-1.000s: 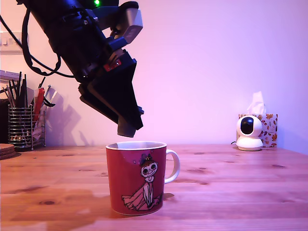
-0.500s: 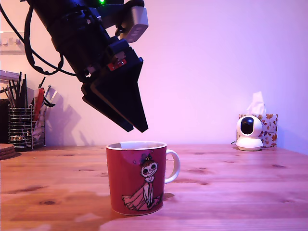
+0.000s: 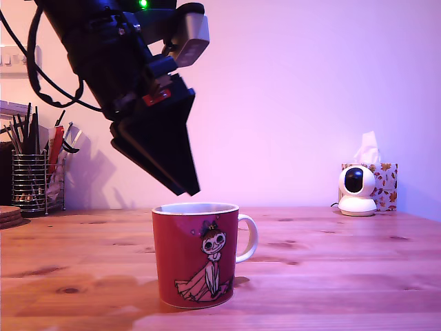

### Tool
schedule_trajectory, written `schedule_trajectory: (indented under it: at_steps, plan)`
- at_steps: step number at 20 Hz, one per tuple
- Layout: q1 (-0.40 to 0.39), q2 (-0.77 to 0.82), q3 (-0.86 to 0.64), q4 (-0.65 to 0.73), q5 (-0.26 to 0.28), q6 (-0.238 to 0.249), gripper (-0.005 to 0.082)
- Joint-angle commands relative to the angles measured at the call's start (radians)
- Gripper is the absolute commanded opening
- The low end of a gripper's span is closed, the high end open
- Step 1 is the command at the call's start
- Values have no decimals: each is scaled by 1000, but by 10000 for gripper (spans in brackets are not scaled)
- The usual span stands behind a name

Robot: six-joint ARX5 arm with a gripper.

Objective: Pick up the coffee capsules on the table and drop them inside the coffee cup

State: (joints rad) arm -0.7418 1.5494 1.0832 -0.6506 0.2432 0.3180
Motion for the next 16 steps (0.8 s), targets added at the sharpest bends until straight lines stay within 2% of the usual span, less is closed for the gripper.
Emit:
schedule_trajectory:
  at_steps: [1, 6, 13, 16]
  plan:
    - [-3, 10, 3, -24, 3, -8, -19]
    - [3, -53, 3, -32, 6, -107, -19]
    - [45, -311, -32, 53, -4, -161, -19]
    - [90, -423, -107, 122, -34, -188, -19]
